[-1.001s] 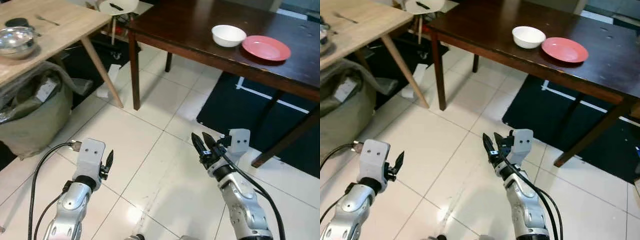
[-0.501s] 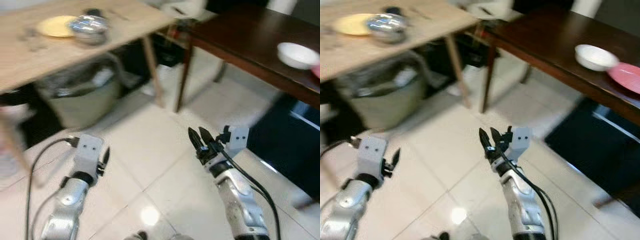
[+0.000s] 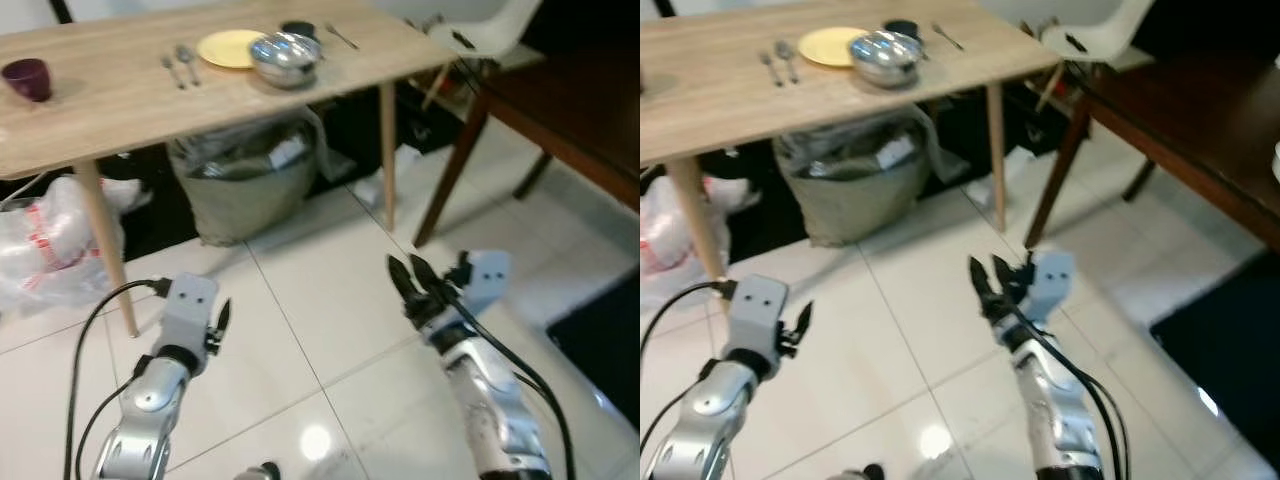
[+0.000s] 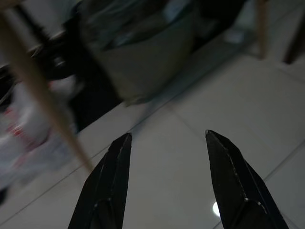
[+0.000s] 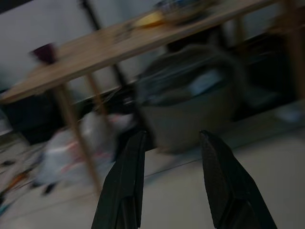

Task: Setting the table

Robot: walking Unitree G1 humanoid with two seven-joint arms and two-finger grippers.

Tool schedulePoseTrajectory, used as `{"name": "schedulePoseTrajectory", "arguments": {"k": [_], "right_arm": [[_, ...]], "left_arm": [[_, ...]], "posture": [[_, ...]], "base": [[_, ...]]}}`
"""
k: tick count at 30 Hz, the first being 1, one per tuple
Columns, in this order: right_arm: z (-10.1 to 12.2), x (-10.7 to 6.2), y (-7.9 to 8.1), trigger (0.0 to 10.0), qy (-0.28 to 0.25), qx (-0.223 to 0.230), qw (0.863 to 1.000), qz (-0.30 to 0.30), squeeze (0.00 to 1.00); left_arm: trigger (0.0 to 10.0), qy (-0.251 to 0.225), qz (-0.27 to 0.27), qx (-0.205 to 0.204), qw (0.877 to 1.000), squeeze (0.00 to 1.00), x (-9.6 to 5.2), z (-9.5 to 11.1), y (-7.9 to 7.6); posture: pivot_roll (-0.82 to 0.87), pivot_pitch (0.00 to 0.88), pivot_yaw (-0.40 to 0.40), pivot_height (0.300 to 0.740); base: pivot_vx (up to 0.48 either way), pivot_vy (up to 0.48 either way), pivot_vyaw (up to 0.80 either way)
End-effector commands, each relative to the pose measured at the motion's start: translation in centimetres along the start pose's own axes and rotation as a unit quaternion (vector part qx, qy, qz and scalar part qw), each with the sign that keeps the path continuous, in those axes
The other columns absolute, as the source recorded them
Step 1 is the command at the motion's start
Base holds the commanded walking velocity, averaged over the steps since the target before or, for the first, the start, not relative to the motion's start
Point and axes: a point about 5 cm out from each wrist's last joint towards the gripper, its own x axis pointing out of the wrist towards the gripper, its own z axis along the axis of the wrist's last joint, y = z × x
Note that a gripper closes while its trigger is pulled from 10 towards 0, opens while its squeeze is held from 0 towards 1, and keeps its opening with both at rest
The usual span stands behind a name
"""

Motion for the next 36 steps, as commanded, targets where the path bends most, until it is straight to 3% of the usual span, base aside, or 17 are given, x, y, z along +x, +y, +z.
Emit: {"name": "schedulePoseTrajectory", "arguments": {"k": [1, 30, 36], "right_arm": [[-0.50, -0.50, -0.38, 10.0, 0.011, 0.001, 1.000, -0.006, 0.00], [-0.53, -0.54, -0.43, 10.0, 0.011, 0.000, 1.000, -0.010, 0.00], [-0.30, -0.40, -0.63, 10.0, 0.006, 0.006, 1.000, -0.024, 0.00]], "left_arm": [[10.0, 0.020, -0.004, -0.001, 1.000, 0.00, -0.25, -0.90, -0.40], [10.0, 0.019, 0.010, -0.002, 1.000, 0.00, -0.01, -0.72, -0.28], [10.0, 0.016, 0.047, 0.016, 0.999, 0.00, 0.55, -0.50, 0.39]], "posture": [[-0.08, 0.023, 0.017, 0.740], [-0.08, 0.031, 0.013, 0.740], [-0.08, 0.034, 0.013, 0.740]], "base": [[0.000, 0.000, 0.79], [0.000, 0.000, 0.78], [0.303, 0.000, 0.14]]}}
